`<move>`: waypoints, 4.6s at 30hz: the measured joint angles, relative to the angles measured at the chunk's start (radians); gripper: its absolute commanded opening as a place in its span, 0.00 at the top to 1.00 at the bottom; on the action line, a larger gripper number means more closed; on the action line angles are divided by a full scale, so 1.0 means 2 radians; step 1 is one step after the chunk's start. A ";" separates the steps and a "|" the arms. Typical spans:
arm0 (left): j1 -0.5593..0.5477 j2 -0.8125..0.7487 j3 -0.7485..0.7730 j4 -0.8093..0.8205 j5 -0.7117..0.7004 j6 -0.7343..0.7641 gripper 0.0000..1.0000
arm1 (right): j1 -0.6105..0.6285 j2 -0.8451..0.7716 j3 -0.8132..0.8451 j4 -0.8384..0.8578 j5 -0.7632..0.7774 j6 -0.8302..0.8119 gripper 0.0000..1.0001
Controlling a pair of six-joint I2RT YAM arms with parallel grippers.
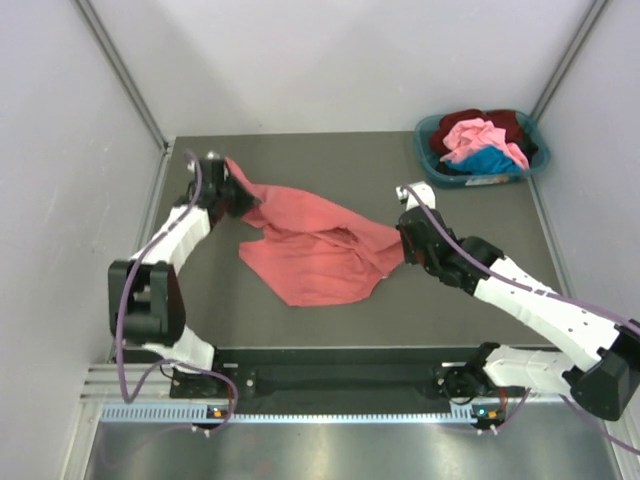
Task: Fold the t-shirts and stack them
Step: Flatten the tshirt out
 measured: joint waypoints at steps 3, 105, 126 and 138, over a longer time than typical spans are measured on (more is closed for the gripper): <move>-0.002 -0.077 -0.143 0.022 0.021 -0.019 0.81 | 0.003 -0.020 -0.037 -0.030 -0.022 0.020 1.00; 0.099 -0.208 0.447 -0.183 -0.057 -0.022 1.00 | -0.109 -0.094 0.469 0.060 -0.117 -0.141 1.00; 0.099 -0.175 0.438 -0.232 -0.033 0.006 1.00 | -0.109 -0.036 0.465 0.013 -0.111 -0.161 1.00; 0.102 0.040 0.470 -0.183 -0.059 0.018 1.00 | -0.155 0.295 0.649 0.036 -0.128 -0.194 1.00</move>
